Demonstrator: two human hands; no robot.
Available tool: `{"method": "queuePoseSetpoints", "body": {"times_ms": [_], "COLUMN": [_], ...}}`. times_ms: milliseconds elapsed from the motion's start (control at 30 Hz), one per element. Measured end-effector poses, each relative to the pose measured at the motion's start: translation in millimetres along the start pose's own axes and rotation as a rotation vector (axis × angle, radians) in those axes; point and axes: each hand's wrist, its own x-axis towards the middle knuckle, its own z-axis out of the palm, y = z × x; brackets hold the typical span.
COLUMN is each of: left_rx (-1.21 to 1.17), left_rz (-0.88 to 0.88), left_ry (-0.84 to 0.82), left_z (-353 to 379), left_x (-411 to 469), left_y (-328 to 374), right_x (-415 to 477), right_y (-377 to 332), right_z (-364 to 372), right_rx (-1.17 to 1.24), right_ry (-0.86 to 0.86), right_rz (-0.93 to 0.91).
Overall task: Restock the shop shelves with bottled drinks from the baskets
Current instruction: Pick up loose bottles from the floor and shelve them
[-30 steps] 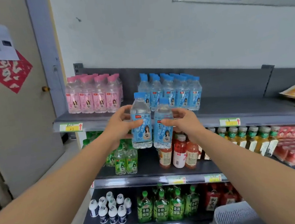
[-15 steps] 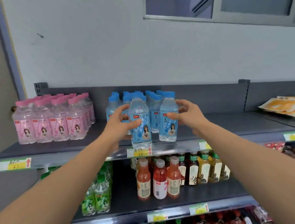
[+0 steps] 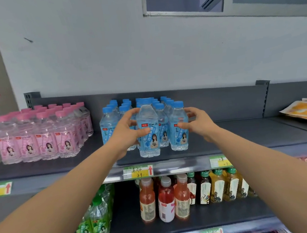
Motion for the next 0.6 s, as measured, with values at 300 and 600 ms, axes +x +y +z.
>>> {"method": "queuePoseSetpoints", "body": {"times_ms": [300,600], "left_rx": [0.034,0.049], "left_rz": [-0.001,0.009], "left_ry": [-0.009,-0.031], "left_z": [7,36], "left_x": [16,28], "left_y": [-5,-16], "right_x": [7,8], "right_y": [11,17], "right_z": [-4,-6], "right_rx": [-0.074,-0.041], "right_ry": [-0.080,-0.134], "right_rz": [0.018,0.013]}}
